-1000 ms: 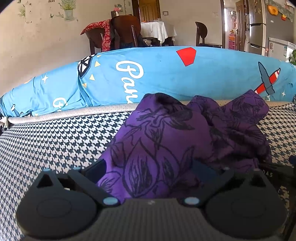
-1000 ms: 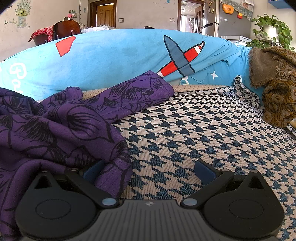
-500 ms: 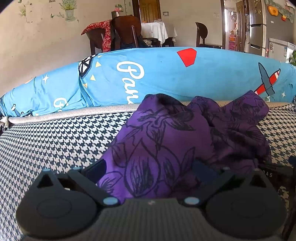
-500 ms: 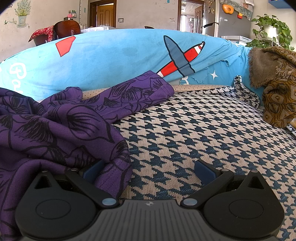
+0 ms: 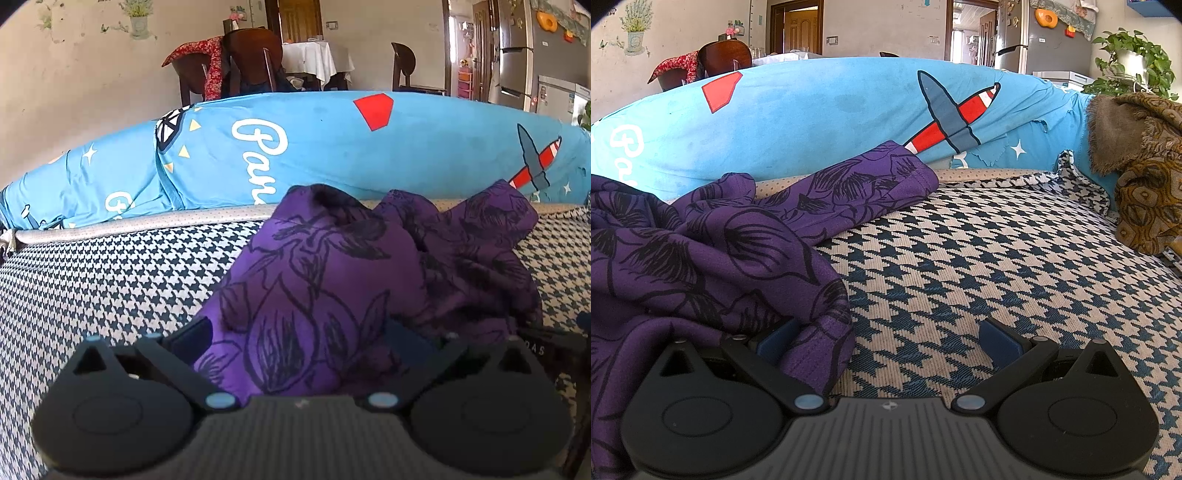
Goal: Fold clothes
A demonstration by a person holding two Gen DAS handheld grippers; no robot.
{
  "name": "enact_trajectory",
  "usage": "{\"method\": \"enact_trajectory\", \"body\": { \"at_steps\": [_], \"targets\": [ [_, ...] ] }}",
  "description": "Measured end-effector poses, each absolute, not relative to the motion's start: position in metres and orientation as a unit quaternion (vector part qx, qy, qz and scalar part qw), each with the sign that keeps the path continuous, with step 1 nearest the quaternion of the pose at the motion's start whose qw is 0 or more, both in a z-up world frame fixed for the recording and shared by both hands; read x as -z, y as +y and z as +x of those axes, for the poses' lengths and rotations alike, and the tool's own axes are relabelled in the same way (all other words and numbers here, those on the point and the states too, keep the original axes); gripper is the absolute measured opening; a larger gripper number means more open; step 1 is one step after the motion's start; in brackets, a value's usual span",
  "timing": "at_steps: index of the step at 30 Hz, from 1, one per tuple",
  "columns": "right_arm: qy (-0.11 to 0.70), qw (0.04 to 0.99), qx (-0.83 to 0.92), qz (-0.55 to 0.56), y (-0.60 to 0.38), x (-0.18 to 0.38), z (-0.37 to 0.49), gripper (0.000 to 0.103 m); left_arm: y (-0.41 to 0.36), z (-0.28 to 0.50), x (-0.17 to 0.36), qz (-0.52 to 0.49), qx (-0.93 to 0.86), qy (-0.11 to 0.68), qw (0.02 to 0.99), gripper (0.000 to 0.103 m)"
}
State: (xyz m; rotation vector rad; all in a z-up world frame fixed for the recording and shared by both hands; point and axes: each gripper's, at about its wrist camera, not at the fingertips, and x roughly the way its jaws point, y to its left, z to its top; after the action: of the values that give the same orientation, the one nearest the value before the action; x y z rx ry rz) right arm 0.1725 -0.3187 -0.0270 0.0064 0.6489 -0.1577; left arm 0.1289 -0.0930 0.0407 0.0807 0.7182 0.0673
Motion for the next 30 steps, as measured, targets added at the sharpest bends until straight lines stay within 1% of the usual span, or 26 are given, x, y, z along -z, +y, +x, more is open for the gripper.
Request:
{"method": "enact_trajectory", "body": {
  "at_steps": [30],
  "targets": [
    [0.319, 0.944, 0.077, 0.005, -0.3187, 0.0266, 0.1722, 0.103, -0.0940, 0.1286, -0.0396, 0.039, -0.032, 0.354, 0.934, 0.103]
  ]
}}
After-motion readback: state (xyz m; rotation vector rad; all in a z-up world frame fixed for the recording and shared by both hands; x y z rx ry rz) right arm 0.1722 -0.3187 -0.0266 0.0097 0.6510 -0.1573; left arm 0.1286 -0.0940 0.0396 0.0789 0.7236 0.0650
